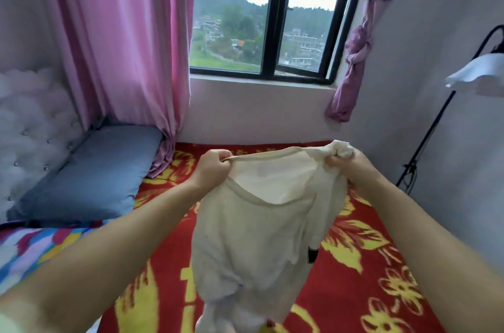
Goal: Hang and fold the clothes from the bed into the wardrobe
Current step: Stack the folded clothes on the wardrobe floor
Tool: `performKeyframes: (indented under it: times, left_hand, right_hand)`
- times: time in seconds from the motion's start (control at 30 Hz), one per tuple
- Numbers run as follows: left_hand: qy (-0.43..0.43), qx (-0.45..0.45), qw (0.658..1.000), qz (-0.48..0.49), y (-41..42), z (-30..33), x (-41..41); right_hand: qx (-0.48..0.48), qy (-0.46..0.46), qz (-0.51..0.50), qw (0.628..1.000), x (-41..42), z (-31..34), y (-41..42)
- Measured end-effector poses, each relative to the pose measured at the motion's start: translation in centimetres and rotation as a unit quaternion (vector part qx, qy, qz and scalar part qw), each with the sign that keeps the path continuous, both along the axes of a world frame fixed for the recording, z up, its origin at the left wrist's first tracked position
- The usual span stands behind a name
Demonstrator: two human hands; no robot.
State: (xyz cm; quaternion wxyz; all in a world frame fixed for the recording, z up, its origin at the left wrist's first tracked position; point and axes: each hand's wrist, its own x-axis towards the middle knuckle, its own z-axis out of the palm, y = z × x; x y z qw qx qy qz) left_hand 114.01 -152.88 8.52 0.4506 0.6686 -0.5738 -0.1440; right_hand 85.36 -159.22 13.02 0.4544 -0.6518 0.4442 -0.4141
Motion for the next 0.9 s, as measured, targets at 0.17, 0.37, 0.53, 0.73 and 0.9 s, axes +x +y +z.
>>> performKeyframes:
  times: [0.17,0.37,0.53,0.73,0.9]
  left_hand:
    - [-0.046,-0.001,0.986,-0.159,-1.0,5.9,-6.5]
    - [-0.136,-0.032,0.977,-0.162,-2.7,7.9,-11.4]
    - [-0.212,-0.010,0.977,0.003,-4.2,8.7,-6.9]
    - [-0.072,0.067,0.994,0.040,-4.4,7.0,-2.1]
    - [0.126,0.022,0.991,-0.047,-3.8,7.7,-1.1]
  right_hand:
    - [-0.042,0.227,0.088,0.969,-1.0,0.3,0.2]
    - [-0.039,0.274,0.121,0.953,0.6,-1.4,-1.1]
    - [-0.033,0.386,0.027,0.922,-3.1,-2.2,-6.0]
    - [-0.051,0.257,0.128,0.957,-5.1,2.0,-9.2]
    - [-0.097,0.131,0.209,0.964,-6.4,6.0,-9.0]
